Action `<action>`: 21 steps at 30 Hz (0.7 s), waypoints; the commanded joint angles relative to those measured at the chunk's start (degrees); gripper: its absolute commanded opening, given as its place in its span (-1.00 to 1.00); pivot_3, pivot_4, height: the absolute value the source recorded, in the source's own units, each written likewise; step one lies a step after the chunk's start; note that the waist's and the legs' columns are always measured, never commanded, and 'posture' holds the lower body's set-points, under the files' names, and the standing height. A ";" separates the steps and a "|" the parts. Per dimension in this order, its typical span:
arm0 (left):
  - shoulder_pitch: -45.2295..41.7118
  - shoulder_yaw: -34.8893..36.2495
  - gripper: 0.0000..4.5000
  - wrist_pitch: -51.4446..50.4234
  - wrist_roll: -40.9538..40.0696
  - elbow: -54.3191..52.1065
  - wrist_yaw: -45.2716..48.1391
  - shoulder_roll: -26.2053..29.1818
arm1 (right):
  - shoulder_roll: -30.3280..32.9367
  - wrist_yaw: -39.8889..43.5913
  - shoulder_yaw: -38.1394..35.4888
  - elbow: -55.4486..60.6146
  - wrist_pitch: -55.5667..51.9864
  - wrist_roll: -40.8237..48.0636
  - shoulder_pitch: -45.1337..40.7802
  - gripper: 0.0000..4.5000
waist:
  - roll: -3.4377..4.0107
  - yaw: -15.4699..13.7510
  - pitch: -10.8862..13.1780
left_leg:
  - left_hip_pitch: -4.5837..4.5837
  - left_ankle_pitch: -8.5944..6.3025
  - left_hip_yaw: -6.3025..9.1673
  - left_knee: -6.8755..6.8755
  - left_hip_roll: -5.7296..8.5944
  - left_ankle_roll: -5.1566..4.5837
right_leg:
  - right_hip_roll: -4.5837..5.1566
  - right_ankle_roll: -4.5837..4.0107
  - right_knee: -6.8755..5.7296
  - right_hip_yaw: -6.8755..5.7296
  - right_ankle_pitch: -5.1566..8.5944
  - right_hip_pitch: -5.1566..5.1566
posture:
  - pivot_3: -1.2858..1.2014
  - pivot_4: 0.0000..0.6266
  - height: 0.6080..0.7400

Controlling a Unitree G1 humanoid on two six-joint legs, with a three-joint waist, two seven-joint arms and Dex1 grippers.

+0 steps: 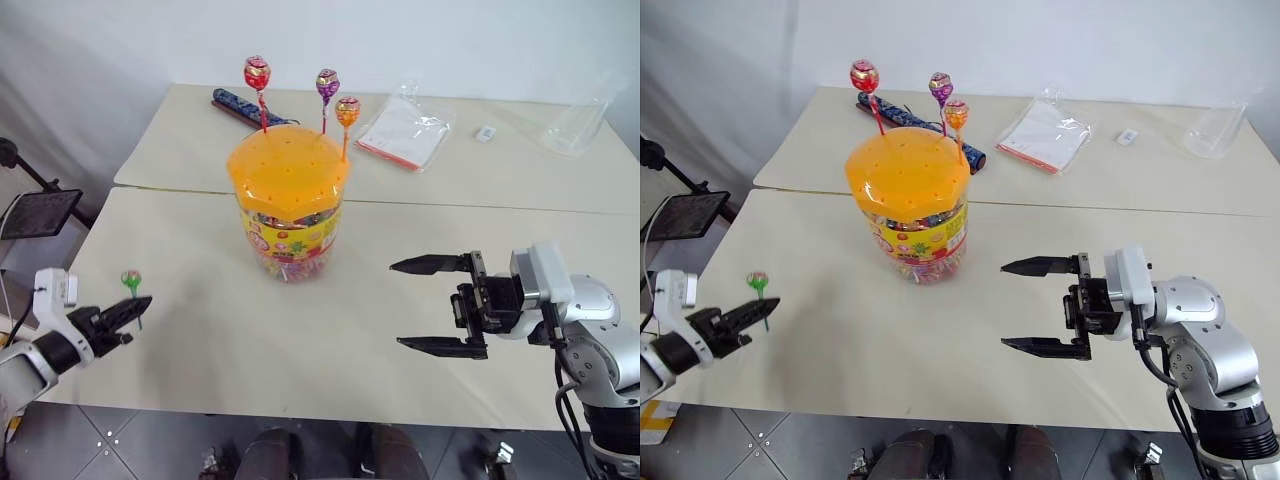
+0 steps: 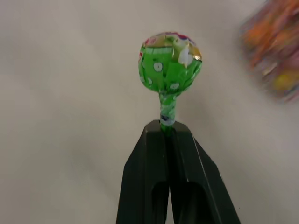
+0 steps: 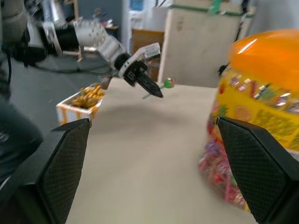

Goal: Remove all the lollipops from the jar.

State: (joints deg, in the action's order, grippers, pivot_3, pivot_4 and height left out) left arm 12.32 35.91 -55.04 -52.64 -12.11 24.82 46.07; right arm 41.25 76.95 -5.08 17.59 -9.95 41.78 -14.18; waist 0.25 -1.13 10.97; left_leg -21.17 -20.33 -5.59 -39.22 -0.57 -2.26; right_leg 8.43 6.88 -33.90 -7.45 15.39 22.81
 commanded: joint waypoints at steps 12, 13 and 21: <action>0.36 3.96 0.25 12.71 6.58 -1.17 21.05 7.52 | 1.05 -6.30 -9.06 4.10 -3.53 3.70 7.82 1.00 | 0.04 0.13 0.01 | -0.04 0.10 -0.35 0.04 -0.14 -0.05 | -0.10 -0.25 -0.44 -0.16 0.14 0.45 | 0.03 -0.52 1.00; -0.23 4.88 0.25 14.12 6.62 0.35 24.50 9.02 | 0.90 -7.70 -10.03 4.49 -3.96 4.25 7.87 1.00 | 0.04 0.12 0.01 | -0.06 0.10 -0.50 0.04 -0.13 -0.07 | -0.09 -0.25 -0.49 -0.17 0.14 0.56 | 0.03 -0.52 1.00; -32.43 -5.96 0.25 22.11 3.79 8.14 31.93 8.21 | -2.60 -21.05 -17.54 6.77 -8.08 12.63 5.23 1.00 | -0.03 -1.09 0.00 | -0.14 0.13 -0.54 0.02 0.02 -0.09 | -0.12 -0.24 -0.67 -0.17 0.13 0.74 | 0.03 -0.52 1.00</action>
State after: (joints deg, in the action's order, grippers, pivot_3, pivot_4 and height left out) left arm -16.24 32.20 -35.33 -47.80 -3.77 56.63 54.80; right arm 39.20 58.70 -19.49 22.24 -17.72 51.36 -8.61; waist 0.22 -2.22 10.97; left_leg -21.32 -20.18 -6.16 -39.20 -0.53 -2.36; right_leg 8.32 6.66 -34.66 -7.59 15.50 23.53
